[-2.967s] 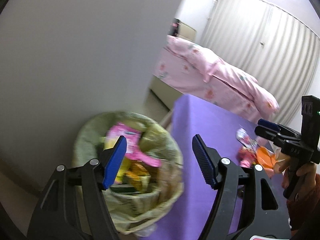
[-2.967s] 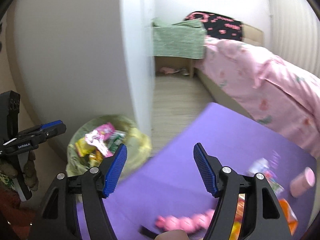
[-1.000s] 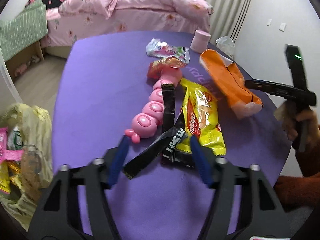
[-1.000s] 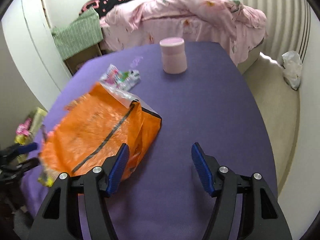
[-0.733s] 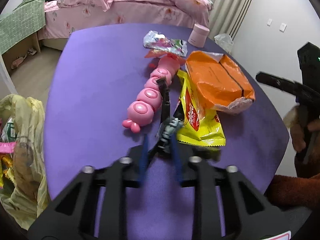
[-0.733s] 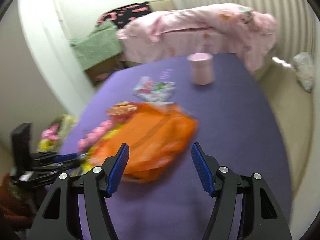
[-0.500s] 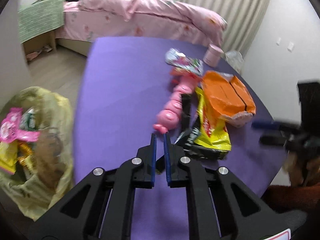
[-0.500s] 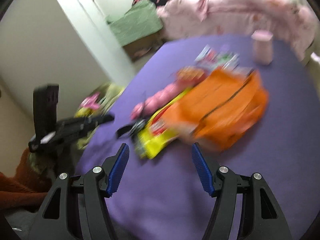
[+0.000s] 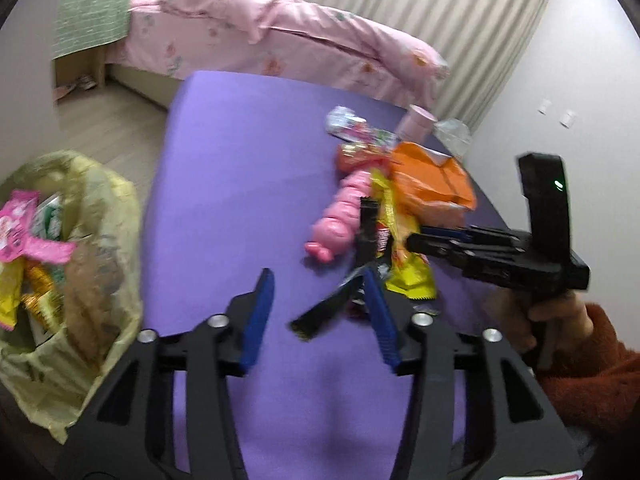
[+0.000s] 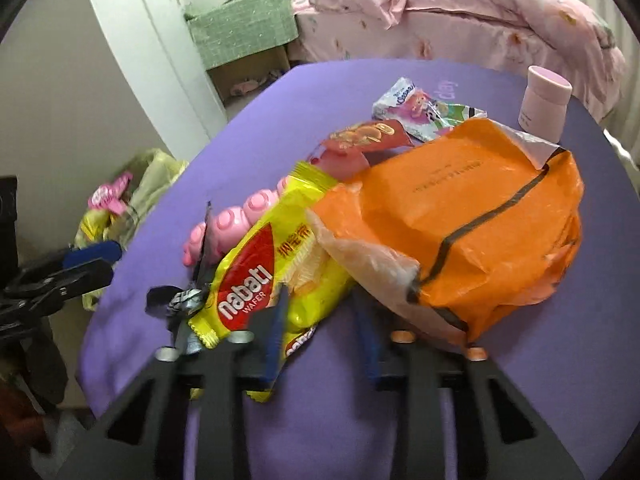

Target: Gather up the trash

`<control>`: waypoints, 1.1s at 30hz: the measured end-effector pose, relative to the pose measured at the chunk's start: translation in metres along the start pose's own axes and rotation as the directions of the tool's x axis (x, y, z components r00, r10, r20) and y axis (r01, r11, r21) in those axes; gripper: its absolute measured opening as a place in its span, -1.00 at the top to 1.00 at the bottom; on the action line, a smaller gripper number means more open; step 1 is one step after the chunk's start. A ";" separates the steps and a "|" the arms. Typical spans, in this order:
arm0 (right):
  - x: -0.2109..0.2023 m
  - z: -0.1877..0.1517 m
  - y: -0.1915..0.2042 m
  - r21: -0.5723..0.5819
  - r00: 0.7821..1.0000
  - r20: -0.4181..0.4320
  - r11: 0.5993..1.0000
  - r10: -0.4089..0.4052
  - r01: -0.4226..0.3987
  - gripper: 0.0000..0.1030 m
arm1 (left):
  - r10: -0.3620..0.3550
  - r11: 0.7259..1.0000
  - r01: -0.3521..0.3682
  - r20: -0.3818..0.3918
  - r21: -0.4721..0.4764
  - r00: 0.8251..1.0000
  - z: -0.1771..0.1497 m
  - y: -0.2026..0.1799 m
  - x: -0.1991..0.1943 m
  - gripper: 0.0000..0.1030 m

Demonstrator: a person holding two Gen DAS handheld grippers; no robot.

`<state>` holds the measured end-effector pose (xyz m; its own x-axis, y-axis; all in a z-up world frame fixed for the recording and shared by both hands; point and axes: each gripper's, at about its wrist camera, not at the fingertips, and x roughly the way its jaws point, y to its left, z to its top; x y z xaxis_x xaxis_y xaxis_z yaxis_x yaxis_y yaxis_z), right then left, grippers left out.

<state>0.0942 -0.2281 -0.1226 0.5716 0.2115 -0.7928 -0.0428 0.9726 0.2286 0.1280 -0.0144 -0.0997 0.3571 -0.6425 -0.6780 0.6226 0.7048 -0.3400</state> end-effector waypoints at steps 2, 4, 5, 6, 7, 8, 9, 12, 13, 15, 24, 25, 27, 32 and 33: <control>-0.005 -0.003 -0.012 0.009 1.000 -0.004 1.000 0.000 0.000 0.67 | -0.013 0.999 0.014 -0.017 0.051 1.000 0.001 -0.013 0.008 0.02; -0.014 -0.008 -0.024 0.014 0.999 0.006 0.999 -0.031 0.031 0.73 | -0.002 0.996 0.004 -0.032 0.084 0.999 0.002 -0.021 0.016 0.01; -0.020 -0.010 -0.033 0.031 0.999 0.011 0.998 -0.047 0.047 0.73 | 0.003 0.995 0.002 -0.045 0.104 0.999 0.004 -0.027 0.023 0.01; -0.026 -0.013 -0.040 0.044 0.998 0.014 0.997 -0.059 0.058 0.74 | 0.006 0.993 0.000 -0.053 0.116 0.999 0.004 -0.030 0.027 0.01; -0.031 -0.015 -0.046 0.054 0.997 0.018 0.996 -0.074 0.073 0.74 | 0.016 0.991 -0.007 -0.062 0.130 0.998 0.005 -0.034 0.032 0.01; -0.037 -0.018 -0.054 0.062 0.995 0.021 0.994 -0.094 0.092 0.74 | 0.026 0.990 -0.015 -0.071 0.142 0.997 0.006 -0.037 0.037 0.01; -0.040 -0.020 -0.057 0.070 0.995 0.023 0.993 -0.101 0.099 0.74 | 0.039 0.987 -0.025 -0.086 0.156 0.996 0.007 -0.042 0.043 0.01; -0.053 -0.027 -0.070 0.127 0.997 0.053 0.991 -0.055 0.048 0.73 | 0.073 0.984 -0.051 -0.126 0.170 0.989 0.006 -0.047 0.058 0.01; -0.054 -0.028 -0.071 0.143 0.997 0.068 0.989 -0.038 0.027 0.72 | 0.077 0.984 -0.053 -0.136 0.173 0.988 0.005 -0.048 0.061 0.03; -0.057 -0.029 -0.072 0.156 0.996 0.094 0.987 0.014 -0.029 0.34 | 0.070 0.984 -0.042 -0.156 0.174 0.985 0.003 -0.049 0.065 0.31; -0.030 -0.014 -0.030 -0.015 0.999 0.038 1.000 0.027 -0.026 -0.04 | 0.085 0.992 -0.075 -0.092 0.102 0.992 0.003 -0.031 0.038 0.48; -0.025 -0.011 -0.028 -0.007 0.999 0.025 0.999 0.041 -0.041 -0.04 | 0.090 0.993 -0.083 -0.080 0.089 0.993 0.003 -0.028 0.033 0.48; -0.020 -0.004 -0.021 -0.016 0.998 0.009 0.998 0.061 -0.061 -0.04 | 0.102 0.993 -0.098 -0.061 0.067 0.993 0.004 -0.020 0.024 0.48; -0.001 0.000 0.009 -0.142 0.999 -0.052 0.990 0.000 -0.008 -0.04 | 0.140 0.990 -0.140 -0.022 0.004 0.990 0.004 -0.002 0.005 0.48; 0.002 0.000 0.014 -0.160 0.999 -0.052 0.987 -0.015 0.006 -0.04 | 0.147 0.989 -0.148 -0.015 -0.010 0.989 0.005 0.002 0.002 0.48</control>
<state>0.0944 -0.2145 -0.1209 0.5285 0.2017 -0.8247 -0.1697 0.9769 0.1301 0.1333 -0.0152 -0.0985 0.4343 -0.5269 -0.7306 0.5561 0.7949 -0.2427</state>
